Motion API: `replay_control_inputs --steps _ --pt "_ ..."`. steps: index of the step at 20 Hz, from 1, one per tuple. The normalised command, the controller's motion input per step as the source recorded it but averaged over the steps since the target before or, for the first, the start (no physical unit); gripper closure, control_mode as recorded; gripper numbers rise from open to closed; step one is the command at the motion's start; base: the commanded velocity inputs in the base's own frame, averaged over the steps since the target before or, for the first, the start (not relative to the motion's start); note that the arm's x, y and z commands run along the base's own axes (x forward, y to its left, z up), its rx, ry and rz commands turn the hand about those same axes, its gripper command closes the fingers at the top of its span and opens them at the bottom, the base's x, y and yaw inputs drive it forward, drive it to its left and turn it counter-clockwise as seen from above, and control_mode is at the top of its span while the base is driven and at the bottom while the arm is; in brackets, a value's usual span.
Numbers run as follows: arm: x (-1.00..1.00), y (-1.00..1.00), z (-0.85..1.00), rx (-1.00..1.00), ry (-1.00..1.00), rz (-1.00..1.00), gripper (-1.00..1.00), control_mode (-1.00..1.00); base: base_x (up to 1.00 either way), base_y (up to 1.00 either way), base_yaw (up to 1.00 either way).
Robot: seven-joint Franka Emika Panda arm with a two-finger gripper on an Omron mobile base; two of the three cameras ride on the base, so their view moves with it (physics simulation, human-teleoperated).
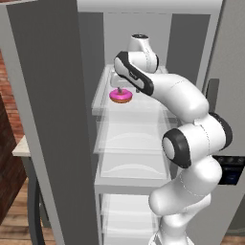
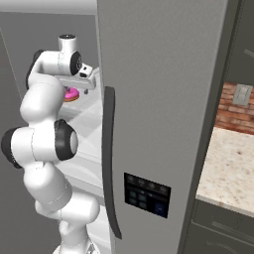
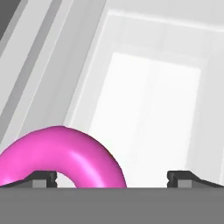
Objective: Take the donuts from the fridge and place them on the empty tray on the dining counter.
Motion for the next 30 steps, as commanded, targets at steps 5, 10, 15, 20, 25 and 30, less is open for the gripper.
replay_control_inputs --steps 5,10,15,20,25,30 --pt "-0.03 0.0 -0.18 0.0 0.09 -0.04 -1.0 -1.0 0.0 0.0 0.0" --pt "0.0 0.0 -0.23 0.0 0.09 -0.02 -1.0 -1.0 0.0 0.0 0.0" --pt "-0.28 0.0 -0.42 0.0 0.15 -0.04 -1.0 -1.0 0.0 0.0 0.0" --pt "-0.17 0.08 -0.46 0.0 0.12 -0.04 1.0 -1.0 0.0 0.0 0.0" --pt "-0.1 0.07 -0.16 0.0 0.01 -0.01 1.0 -1.0 0.0 0.0 0.0" --pt "-0.11 0.03 0.0 0.0 -0.03 -0.07 1.0 -1.0 0.0 0.0 0.0"
